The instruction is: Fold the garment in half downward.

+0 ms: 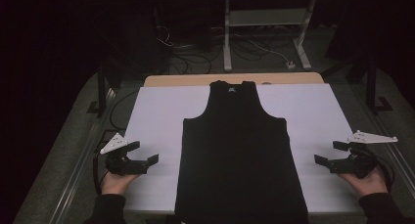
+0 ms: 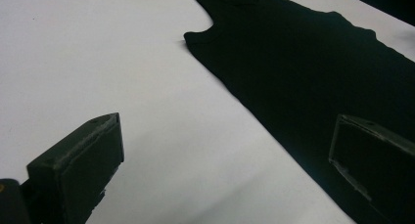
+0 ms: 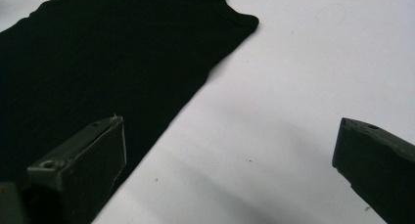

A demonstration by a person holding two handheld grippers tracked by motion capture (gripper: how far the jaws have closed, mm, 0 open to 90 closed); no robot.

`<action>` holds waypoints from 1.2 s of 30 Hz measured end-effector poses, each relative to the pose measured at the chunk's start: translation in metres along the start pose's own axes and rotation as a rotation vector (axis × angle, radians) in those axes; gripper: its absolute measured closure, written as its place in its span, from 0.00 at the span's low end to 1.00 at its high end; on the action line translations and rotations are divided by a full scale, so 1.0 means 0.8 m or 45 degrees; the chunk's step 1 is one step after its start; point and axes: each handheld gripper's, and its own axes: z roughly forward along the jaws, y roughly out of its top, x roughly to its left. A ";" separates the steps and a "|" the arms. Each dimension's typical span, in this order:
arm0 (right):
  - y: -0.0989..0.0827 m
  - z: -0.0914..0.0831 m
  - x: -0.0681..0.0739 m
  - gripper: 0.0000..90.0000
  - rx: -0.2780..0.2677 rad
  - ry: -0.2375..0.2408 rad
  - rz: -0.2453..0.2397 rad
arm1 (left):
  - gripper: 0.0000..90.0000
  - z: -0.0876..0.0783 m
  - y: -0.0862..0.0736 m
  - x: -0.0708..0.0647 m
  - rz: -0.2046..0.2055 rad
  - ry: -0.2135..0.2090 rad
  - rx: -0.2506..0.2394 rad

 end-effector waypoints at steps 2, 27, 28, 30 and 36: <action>0.000 0.000 0.000 0.00 0.001 0.001 0.003 | 0.00 0.000 0.000 0.000 0.002 -0.001 0.000; 0.003 -0.001 0.003 0.00 -0.004 0.004 -0.012 | 0.00 0.000 0.003 -0.002 0.009 -0.013 -0.008; 0.003 -0.001 0.003 0.00 -0.003 0.004 -0.011 | 0.00 0.000 0.004 -0.002 0.015 -0.018 -0.004; 0.004 -0.002 0.003 0.00 -0.006 0.004 -0.014 | 0.00 0.001 0.005 -0.003 0.017 -0.019 -0.006; 0.008 -0.003 0.003 0.00 -0.020 0.001 -0.027 | 0.00 0.003 0.013 -0.004 0.047 -0.022 0.021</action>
